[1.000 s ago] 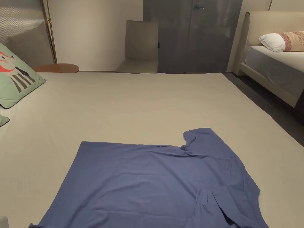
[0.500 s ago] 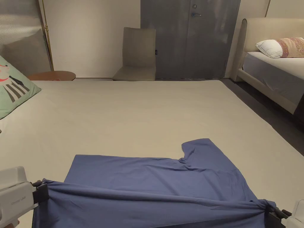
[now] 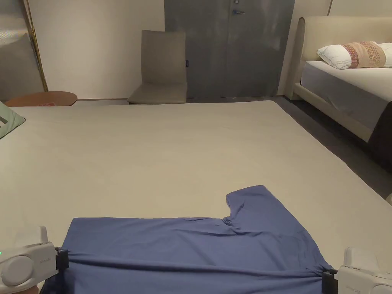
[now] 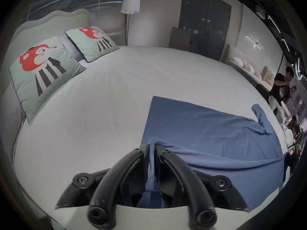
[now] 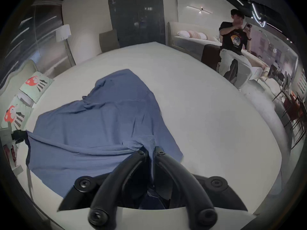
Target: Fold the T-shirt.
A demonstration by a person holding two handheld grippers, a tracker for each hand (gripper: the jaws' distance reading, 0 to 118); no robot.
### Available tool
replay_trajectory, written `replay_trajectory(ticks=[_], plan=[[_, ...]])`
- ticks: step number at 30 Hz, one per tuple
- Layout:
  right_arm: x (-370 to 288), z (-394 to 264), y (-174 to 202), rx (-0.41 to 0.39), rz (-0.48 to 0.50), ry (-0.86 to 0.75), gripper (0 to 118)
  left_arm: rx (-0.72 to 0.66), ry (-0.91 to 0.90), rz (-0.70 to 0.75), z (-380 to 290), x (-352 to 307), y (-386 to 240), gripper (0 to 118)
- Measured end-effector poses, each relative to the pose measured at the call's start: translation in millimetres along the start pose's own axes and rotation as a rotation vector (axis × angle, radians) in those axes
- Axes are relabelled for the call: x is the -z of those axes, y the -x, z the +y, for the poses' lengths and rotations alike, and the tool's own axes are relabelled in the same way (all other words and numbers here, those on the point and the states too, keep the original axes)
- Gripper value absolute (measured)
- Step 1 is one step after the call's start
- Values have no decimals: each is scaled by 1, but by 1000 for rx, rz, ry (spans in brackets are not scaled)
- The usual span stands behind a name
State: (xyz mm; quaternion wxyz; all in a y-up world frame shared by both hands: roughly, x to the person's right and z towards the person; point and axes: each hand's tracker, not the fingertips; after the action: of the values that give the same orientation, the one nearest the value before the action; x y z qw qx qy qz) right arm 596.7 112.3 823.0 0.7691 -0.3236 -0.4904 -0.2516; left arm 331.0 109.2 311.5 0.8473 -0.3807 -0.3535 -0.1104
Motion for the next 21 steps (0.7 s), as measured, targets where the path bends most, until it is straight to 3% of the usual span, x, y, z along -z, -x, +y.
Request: replay_trajectory(ticks=[5, 7, 8, 9, 10, 11, 12, 13, 21], plan=[[19, 2, 4, -23, -17, 28, 5, -8, 8, 4, -4, 9, -2, 9], [22, 1, 4, -24, -24, 28, 6, 9, 0, 25, -7, 11, -2, 23], [22, 0, 4, -27, -26, 26, 14, 15, -10, 42, -8, 10, -2, 35], [20, -1, 3, -28, -25, 21, 35, 13, -18, 45, -8, 8, 1, 50], [18, -1, 2, -28, -26, 14, 75, 7, -28, 45, -8, 6, 5, 73], [11, -2, 4, -32, -34, -4, 100, -5, -48, 39, -8, -1, 7, 89], [3, -3, 2, -30, -33, -40, 110, -25, -78, 21, -9, -11, 10, 101], [-6, -3, 0, -21, -23, -82, 107, -39, -114, -1, -10, -21, 11, 108], [-105, -18, 16, -91, -23, -481, 107, 10, -373, -53, -42, -134, 8, 106]])
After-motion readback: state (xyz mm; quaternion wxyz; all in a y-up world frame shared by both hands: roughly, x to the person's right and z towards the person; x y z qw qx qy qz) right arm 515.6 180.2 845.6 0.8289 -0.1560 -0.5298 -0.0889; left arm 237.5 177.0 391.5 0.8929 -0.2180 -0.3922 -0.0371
